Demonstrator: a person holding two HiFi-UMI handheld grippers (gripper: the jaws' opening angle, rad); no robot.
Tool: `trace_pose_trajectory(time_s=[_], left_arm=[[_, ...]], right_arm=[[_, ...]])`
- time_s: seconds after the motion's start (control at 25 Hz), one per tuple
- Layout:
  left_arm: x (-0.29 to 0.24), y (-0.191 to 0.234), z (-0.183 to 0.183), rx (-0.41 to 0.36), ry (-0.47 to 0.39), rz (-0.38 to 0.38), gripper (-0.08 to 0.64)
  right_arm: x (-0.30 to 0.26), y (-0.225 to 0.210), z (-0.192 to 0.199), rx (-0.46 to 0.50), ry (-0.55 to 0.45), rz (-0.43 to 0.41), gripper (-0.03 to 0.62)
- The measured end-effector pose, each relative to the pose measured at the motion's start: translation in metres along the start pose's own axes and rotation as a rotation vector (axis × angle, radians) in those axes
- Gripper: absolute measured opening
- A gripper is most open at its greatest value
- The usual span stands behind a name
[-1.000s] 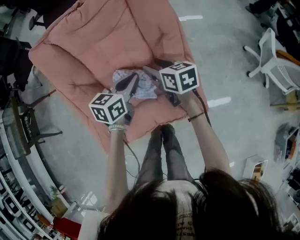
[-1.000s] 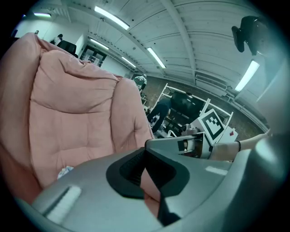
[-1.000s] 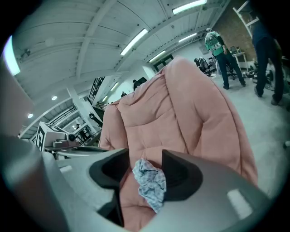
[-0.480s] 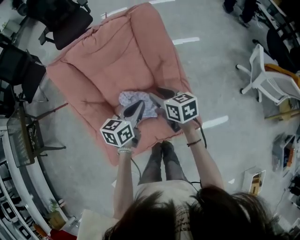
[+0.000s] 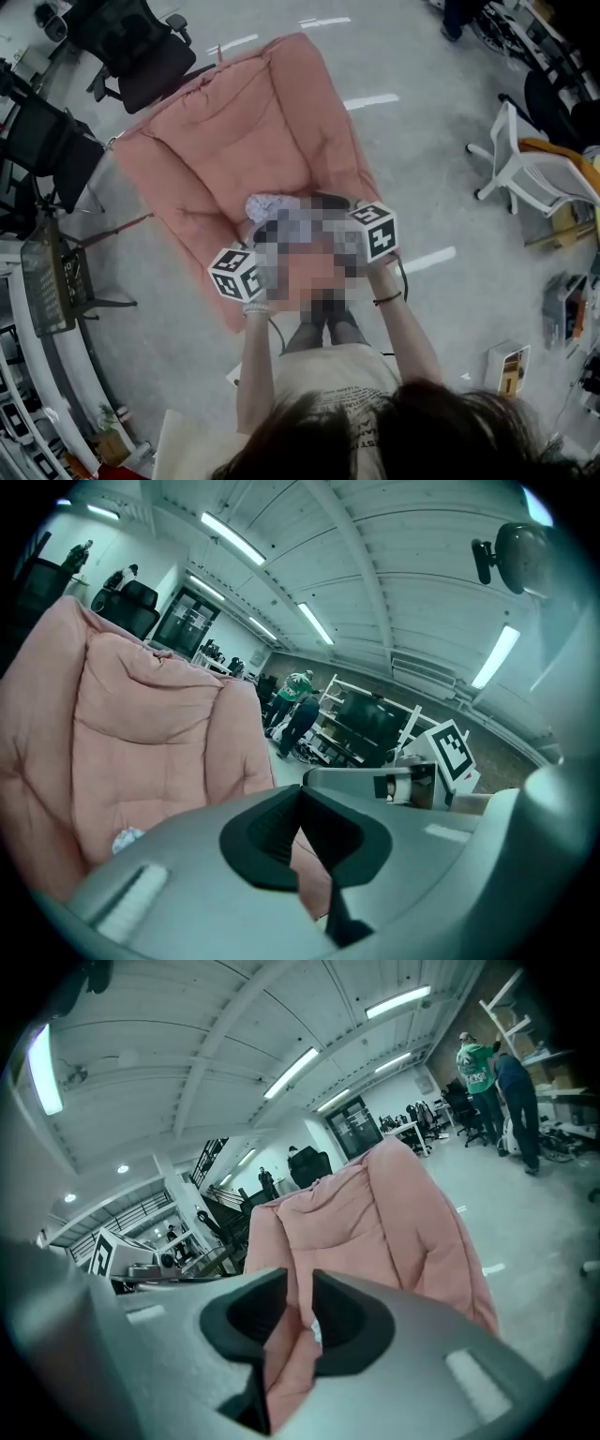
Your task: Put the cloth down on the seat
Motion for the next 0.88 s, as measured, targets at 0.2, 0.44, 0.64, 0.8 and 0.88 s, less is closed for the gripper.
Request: trace_pose_trajectory(time_s=[0.2,0.44,0.64,0.8,0.88], left_arm=[[0.009,-0.014,-0.010,-0.015,-0.014,0.015,-0.002],[0.017,-0.026,-0.021,-0.031,-0.039,0.040,-0.003],[0.020,-0.035,-0.031,-0.054,-0.046,0.056,-0.002],[0.027,-0.041,-0.035,-0.067,-0.051,0.059,-0.002],[0.027,-0.042,-0.038,-0.072,-0.066,0.058,-0.002]], right_arm=[[0.014,0.020,-0.005,0.011,-0.023,-0.028,0.052],[0.028,0.037,-0.008,0.036,-0.047,-0.045,0.014],[0.039,0.046,-0.012,0.043,-0.062,-0.059,0.003],[0.046,0.052,-0.014,0.045,-0.075,-0.073,0.003],[0.048,0.053,-0.017,0.054,-0.082,-0.081,0.003]])
Point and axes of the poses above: the fingertips, and each gripper's own axes: x backward along the fingers, y to its left, z out of its underside, the point moved 9 cm from there along x, backward along the fingers, and after that the axes turned 10 degrees about -x, right-handed, at the moved point
